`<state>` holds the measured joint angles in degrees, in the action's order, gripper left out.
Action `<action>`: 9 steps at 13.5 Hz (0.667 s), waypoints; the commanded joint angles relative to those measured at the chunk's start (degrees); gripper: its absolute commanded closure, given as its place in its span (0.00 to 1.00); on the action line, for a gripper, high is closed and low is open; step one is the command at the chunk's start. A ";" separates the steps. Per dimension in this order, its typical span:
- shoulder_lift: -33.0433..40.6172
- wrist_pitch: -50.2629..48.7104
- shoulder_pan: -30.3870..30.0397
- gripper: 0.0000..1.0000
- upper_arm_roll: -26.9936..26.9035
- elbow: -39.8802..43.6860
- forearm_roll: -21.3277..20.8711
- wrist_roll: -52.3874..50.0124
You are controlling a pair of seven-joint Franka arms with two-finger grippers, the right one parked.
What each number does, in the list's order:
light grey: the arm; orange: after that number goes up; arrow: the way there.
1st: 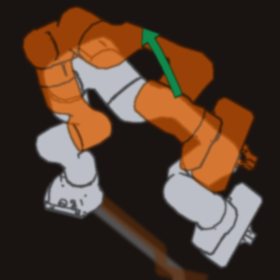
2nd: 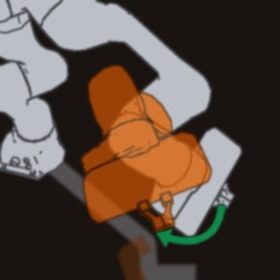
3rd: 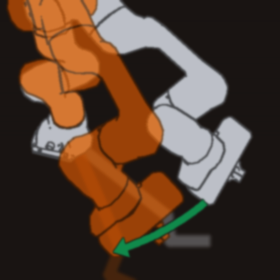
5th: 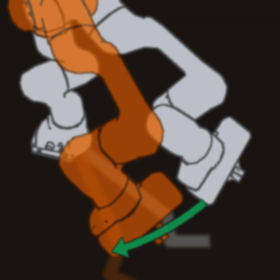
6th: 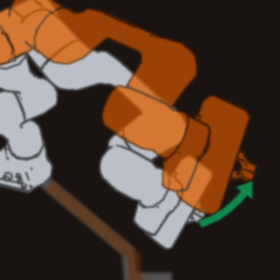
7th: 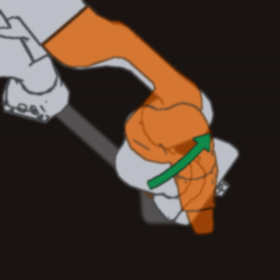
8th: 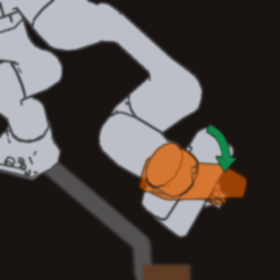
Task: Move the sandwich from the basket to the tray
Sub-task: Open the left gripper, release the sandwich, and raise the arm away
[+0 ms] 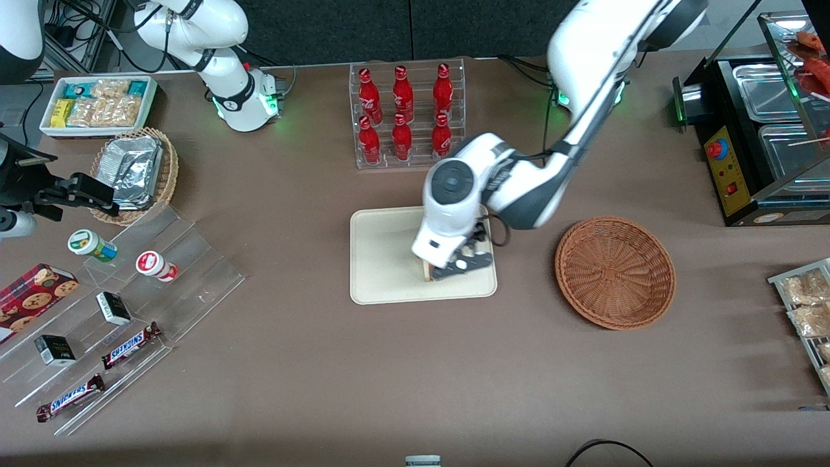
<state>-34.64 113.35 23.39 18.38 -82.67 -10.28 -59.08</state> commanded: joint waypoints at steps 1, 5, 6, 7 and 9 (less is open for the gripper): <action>1.68 -1.28 -3.96 0.00 0.16 -0.65 1.31 2.29; 3.35 -4.96 -9.93 0.00 0.25 -0.74 1.57 8.79; 4.40 -7.24 -11.77 0.00 0.25 -0.83 2.71 12.12; 5.45 -9.52 -13.45 0.00 0.25 -0.91 4.02 15.89; 9.57 -12.52 -18.18 0.00 0.25 -3.53 5.17 23.98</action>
<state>-30.42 103.58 9.44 18.18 -82.70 -7.00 -41.69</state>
